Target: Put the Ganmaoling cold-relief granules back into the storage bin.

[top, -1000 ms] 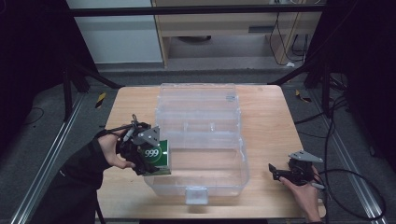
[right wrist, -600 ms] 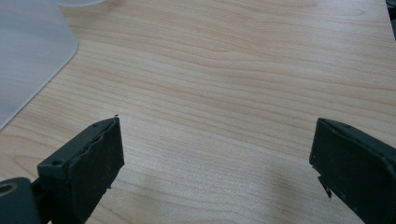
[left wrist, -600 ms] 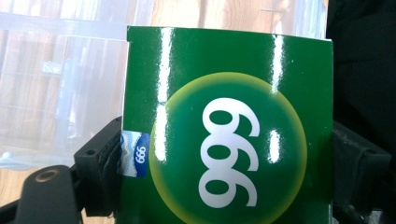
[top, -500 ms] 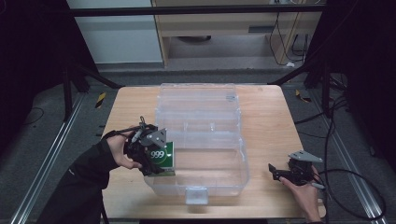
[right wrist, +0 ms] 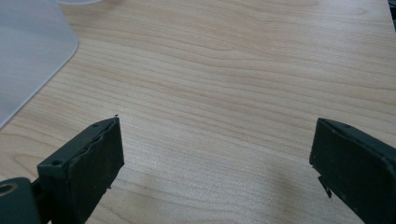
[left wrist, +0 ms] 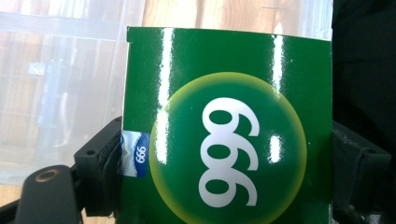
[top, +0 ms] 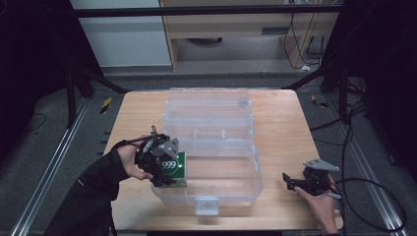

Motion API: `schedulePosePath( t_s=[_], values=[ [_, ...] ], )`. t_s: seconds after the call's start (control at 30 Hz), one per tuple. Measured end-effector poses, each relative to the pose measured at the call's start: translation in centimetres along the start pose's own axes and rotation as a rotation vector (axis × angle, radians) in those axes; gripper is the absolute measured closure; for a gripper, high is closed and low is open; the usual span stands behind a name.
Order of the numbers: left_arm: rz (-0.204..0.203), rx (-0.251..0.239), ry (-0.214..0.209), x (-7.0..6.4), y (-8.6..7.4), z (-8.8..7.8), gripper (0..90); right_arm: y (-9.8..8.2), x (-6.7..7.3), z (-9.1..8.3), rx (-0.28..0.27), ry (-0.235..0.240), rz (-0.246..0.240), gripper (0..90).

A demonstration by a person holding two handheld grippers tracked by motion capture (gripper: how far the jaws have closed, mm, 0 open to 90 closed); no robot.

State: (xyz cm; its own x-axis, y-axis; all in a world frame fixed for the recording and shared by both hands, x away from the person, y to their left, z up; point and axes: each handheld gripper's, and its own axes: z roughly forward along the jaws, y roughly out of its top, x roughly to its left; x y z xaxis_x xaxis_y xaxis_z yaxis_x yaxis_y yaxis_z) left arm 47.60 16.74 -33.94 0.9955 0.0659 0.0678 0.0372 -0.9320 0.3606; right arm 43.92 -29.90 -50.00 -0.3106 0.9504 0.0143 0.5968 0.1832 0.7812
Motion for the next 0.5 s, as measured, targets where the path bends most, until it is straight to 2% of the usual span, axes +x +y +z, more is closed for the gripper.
schedulePosePath(
  t_s=[0.23, 0.5],
  values=[
    [-0.008, -0.004, -0.005, -0.1, -0.2, 0.8, 14.5, 0.0, 0.0, 0.0, 0.001, 0.001, -0.002, 3.4],
    [-0.007, 0.012, -0.01, 0.0, -0.3, 1.8, 14.5, 0.0, 0.0, 0.0, 0.001, 0.0, -0.002, 3.3]
  ],
)
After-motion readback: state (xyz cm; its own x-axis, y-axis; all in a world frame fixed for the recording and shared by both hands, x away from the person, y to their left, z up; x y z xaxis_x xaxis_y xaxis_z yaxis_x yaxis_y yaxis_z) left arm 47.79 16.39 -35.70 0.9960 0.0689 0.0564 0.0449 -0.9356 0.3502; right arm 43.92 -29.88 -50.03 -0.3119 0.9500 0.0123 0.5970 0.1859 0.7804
